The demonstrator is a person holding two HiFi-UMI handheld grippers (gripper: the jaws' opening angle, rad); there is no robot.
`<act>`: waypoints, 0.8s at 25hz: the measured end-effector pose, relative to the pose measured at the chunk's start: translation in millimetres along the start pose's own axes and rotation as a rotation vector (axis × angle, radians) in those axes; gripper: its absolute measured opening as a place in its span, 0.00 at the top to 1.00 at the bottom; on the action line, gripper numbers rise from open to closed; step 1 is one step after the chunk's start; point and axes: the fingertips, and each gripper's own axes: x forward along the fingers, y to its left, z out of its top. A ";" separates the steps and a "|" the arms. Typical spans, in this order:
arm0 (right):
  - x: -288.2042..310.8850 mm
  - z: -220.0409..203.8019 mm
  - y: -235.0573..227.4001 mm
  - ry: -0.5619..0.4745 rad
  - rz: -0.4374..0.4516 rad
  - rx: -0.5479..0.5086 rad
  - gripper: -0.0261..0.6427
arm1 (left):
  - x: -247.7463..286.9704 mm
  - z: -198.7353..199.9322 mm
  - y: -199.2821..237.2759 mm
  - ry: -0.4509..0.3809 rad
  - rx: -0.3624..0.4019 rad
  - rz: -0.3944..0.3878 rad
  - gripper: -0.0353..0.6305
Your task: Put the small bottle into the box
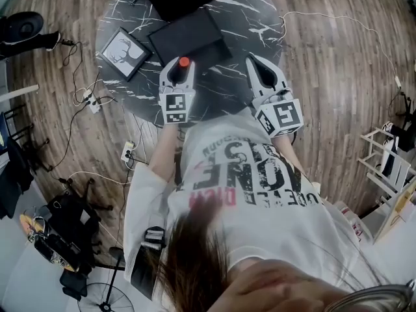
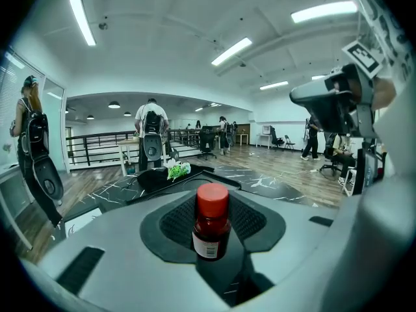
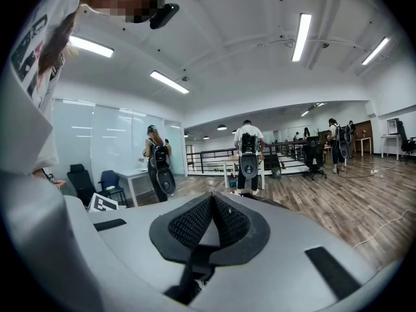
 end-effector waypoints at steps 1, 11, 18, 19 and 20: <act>0.3 -0.3 -0.1 0.001 -0.001 -0.001 0.96 | 0.4 -1.8 0.2 0.004 0.000 -0.001 0.74; 0.1 -3.0 -1.2 0.012 -0.007 0.002 0.96 | 9.0 -18.4 1.3 0.049 -0.023 -0.008 0.74; 0.5 -4.5 -2.3 0.019 -0.009 0.003 0.96 | 13.7 -24.1 1.4 0.066 -0.024 -0.007 0.74; 0.4 -4.3 -2.2 0.019 -0.009 0.003 0.96 | 14.1 -25.5 1.1 0.071 -0.024 -0.008 0.74; 0.4 -4.2 -2.1 0.019 -0.010 0.003 0.96 | 14.5 -27.1 0.8 0.076 -0.025 -0.009 0.74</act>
